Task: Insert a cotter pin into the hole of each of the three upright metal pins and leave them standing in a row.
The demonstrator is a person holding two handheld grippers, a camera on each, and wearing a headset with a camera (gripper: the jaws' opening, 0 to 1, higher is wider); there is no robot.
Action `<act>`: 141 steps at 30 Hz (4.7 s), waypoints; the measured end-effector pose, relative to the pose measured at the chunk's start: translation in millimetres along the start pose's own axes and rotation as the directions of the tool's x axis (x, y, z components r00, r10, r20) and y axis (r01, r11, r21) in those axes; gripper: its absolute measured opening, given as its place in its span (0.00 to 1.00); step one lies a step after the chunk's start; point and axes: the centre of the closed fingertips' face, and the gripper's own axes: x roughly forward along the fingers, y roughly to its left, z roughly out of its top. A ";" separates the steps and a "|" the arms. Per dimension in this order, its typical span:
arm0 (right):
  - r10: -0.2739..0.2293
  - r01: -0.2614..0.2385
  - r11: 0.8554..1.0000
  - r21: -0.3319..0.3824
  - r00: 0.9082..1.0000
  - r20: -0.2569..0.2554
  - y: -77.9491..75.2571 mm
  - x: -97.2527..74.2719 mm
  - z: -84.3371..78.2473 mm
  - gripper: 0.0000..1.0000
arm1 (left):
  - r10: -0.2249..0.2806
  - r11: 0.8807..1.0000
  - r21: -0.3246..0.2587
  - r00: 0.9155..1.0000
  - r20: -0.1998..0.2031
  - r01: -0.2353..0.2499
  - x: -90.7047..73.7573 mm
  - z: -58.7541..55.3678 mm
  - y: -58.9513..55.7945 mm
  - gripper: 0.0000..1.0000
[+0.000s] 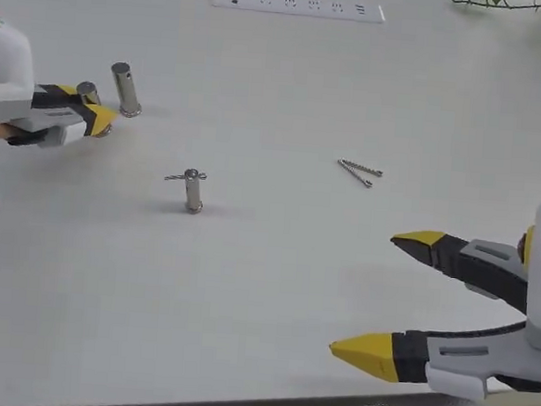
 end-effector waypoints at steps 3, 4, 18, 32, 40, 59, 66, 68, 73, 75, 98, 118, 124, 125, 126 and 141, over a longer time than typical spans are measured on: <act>-0.004 0.004 1.000 -0.003 1.000 -0.001 -0.5 -0.5 0.0 0.83 | 0.007 1.000 -0.015 1.000 -0.006 -0.007 -1.5 -1.4 0.0 0.11; -0.006 0.006 1.000 -0.002 1.000 0.001 -0.7 -1.0 0.1 0.83 | 0.006 1.000 -0.015 1.000 -0.008 -0.006 -2.4 -1.7 -0.3 0.11; -0.009 0.010 1.000 -0.014 0.999 0.034 -4.8 -1.6 3.2 0.83 | 0.066 0.997 -0.037 0.997 0.040 -0.064 -40.4 26.6 0.8 0.11; 0.002 0.000 0.999 -0.037 0.998 0.058 -2.3 -5.1 5.5 0.84 | -0.040 0.998 0.049 0.998 0.048 0.038 -83.5 55.6 -65.3 0.11; -0.002 0.004 0.999 -0.034 0.999 0.045 -1.2 -7.7 0.3 0.86 | -0.100 0.991 0.091 0.992 0.072 0.093 -110.2 78.1 -117.0 0.11; -0.028 0.029 0.999 -0.029 0.998 0.056 -4.9 -14.0 -5.2 0.86 | -0.321 0.933 0.171 0.947 -0.011 0.318 -92.2 44.3 -213.3 0.11; -0.042 0.043 0.999 -0.020 0.997 0.063 -6.0 -15.9 -6.3 0.86 | -0.379 0.899 0.219 0.924 -0.042 0.379 -70.3 20.9 -239.1 0.11; -0.042 0.043 0.999 -0.019 0.997 0.061 -5.8 -15.7 -7.3 0.86 | -0.396 0.875 0.279 0.917 -0.058 0.395 -64.5 14.9 -245.3 0.11; -0.047 0.048 0.999 -0.014 0.997 0.066 -6.0 -16.4 -8.1 0.86 | -0.411 0.866 0.274 0.907 -0.088 0.419 -52.3 4.0 -255.5 0.11; -0.048 0.049 0.999 -0.013 0.997 0.065 -6.2 -16.8 -8.9 0.86 | -0.416 0.863 0.276 0.905 -0.091 0.424 -48.8 0.6 -258.3 0.11; -0.053 0.053 0.999 -0.001 0.996 0.067 -9.8 -19.3 -10.9 0.86 | -0.418 0.861 0.271 0.903 -0.105 0.430 -40.3 -20.8 -265.0 0.11; -0.060 0.061 0.998 -0.014 0.996 0.063 -16.9 -20.0 -10.1 0.86 | -0.352 0.908 0.216 0.933 -0.071 0.358 -39.3 -20.1 -262.6 0.12; -0.059 0.061 0.998 -0.020 0.996 0.069 -20.9 -19.4 -8.1 0.86 | -0.333 0.917 0.208 0.940 -0.067 0.340 -38.9 -20.5 -261.5 0.12; -0.057 0.059 0.998 -0.023 0.996 0.069 -21.6 -19.1 -7.9 0.86 | -0.334 0.916 0.213 0.940 -0.068 0.341 -39.0 -20.6 -261.7 0.12; -0.055 0.057 0.998 -0.029 0.996 0.068 -22.5 -18.7 -7.7 0.86 | -0.335 0.916 0.210 0.940 -0.067 0.342 -39.1 -20.7 -261.6 0.12; -0.062 0.067 0.995 -0.072 0.995 0.075 -60.6 -7.4 15.8 0.75 | -0.383 0.903 0.196 0.923 -0.031 0.381 -46.6 -9.4 -262.0 0.20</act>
